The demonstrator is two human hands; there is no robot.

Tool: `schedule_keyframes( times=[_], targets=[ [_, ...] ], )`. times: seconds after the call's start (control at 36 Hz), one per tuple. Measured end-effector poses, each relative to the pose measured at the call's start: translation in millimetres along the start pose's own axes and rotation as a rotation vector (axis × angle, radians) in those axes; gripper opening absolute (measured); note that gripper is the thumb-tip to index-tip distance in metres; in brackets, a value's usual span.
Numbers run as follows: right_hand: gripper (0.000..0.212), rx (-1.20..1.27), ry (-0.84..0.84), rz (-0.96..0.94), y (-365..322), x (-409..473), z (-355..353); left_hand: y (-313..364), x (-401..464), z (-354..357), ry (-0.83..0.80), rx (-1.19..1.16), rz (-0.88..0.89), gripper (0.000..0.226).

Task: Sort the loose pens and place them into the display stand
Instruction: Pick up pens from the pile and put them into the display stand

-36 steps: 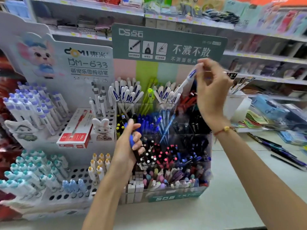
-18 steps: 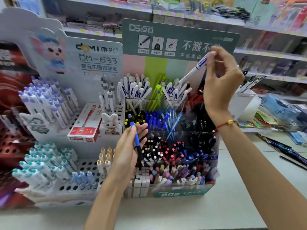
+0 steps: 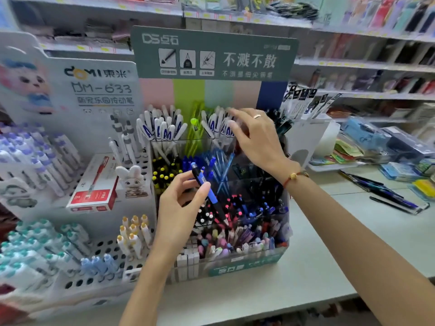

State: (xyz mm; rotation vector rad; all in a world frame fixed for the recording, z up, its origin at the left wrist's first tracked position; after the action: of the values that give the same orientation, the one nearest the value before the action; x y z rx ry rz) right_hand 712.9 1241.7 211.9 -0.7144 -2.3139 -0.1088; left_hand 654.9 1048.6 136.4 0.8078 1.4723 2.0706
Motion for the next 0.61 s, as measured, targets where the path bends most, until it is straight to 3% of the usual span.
schedule_keyframes(
  times=[0.11, 0.19, 0.28, 0.42, 0.61],
  targets=[
    [0.031, 0.097, 0.151, 0.144, 21.0, -50.1, -16.3, -7.8, 0.6, 22.9, -0.049, 0.005, 0.097, 0.049],
    [0.034, 0.045, 0.156, 0.262, 49.9, -100.8, -10.0, -16.7, 2.6, 40.2, -0.095, 0.033, 0.180, 0.048],
    [0.050, -0.021, 0.030, 0.355, 78.7, -144.0, 6.6, -29.6, 5.6, 51.6, -0.091, 0.064, 0.234, 0.037],
    [0.073, -0.036, -0.189, 0.264, 85.7, -173.1, 25.6, -65.7, 11.7, 61.3, -0.095, 0.306, 0.263, 0.026],
    [0.070, -0.036, -0.280, 0.268, 91.2, -179.4, 34.2, -77.8, 17.7, 75.6, -0.129, 0.793, 0.401, 0.017]
  ],
)
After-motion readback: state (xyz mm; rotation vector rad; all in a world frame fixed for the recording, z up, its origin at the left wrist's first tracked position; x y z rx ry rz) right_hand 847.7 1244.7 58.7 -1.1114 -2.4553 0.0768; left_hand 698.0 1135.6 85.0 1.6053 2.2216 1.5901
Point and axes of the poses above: each hand's wrist, its own x-axis towards the middle knuckle, its own z-axis out of the palm, y = z × x, the point moved 4 cm from there along x, towards the middle knuckle, and after that the axes turned 14 degrees about -x, right-handed, at the moved point
